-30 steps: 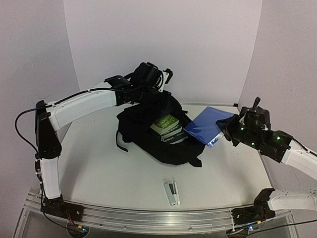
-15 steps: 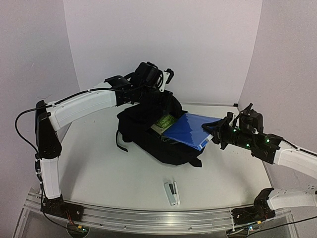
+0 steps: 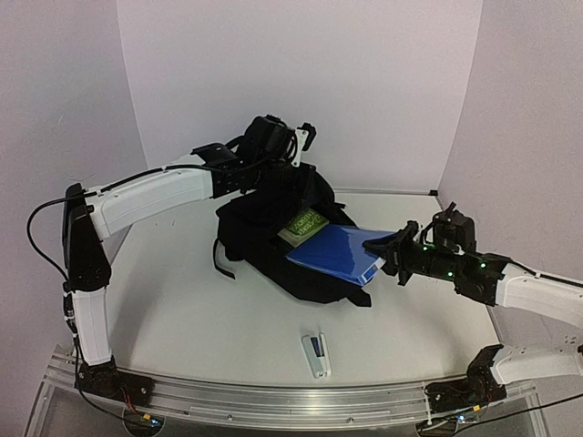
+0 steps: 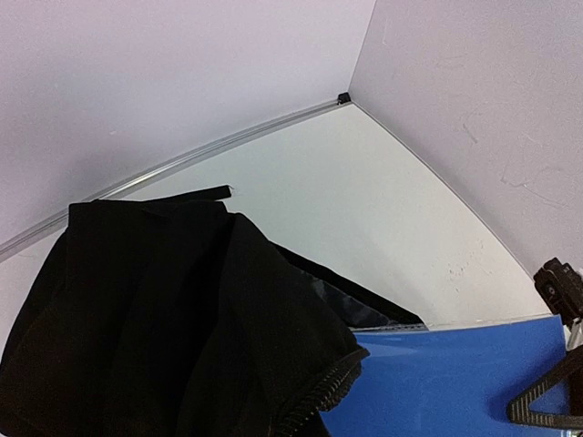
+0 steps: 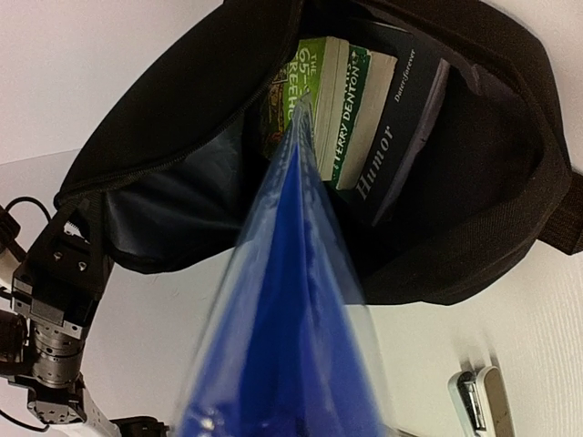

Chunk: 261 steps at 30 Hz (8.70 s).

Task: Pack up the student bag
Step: Place the files in the student bag, then zip the student bag at the center of the board.

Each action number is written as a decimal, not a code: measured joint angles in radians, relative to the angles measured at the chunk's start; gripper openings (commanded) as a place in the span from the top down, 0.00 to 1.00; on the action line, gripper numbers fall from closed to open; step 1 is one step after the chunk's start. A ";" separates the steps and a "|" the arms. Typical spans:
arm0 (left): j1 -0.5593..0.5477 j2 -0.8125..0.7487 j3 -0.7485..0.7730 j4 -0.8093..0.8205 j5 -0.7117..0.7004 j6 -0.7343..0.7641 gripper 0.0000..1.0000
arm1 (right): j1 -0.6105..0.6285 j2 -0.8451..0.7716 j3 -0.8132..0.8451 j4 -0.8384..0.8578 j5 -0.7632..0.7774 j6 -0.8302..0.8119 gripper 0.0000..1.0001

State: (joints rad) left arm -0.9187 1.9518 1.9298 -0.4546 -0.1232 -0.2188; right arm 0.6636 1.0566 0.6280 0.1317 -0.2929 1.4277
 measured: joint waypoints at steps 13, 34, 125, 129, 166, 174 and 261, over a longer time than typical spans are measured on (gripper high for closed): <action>0.005 -0.098 -0.121 0.017 0.077 -0.018 1.00 | 0.005 0.022 -0.008 0.167 0.108 0.011 1.00; 0.013 -0.148 -0.203 0.021 0.229 -0.025 1.00 | 0.060 0.519 0.174 0.416 0.180 -0.048 1.00; 0.359 -0.533 -0.648 -0.106 0.746 0.019 0.87 | 0.083 0.536 0.322 0.113 0.160 -0.537 0.28; 0.353 -0.514 -0.667 -0.130 0.876 0.006 0.81 | 0.056 0.532 0.277 0.106 0.146 -0.536 0.33; 0.140 -0.393 -0.663 -0.052 0.589 -0.147 0.04 | 0.178 0.571 0.246 0.010 0.258 -0.325 0.74; -0.026 -0.224 -0.597 -0.105 0.330 -0.089 0.04 | 0.178 0.662 0.249 0.014 0.300 -0.303 0.78; 0.285 -0.236 -0.623 0.122 0.845 -0.359 1.00 | 0.210 0.784 0.420 0.141 0.411 -0.320 0.72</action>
State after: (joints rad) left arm -0.6334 1.7157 1.3067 -0.3325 0.7223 -0.5781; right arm 0.8738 1.8408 1.0477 0.2729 0.1181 1.1073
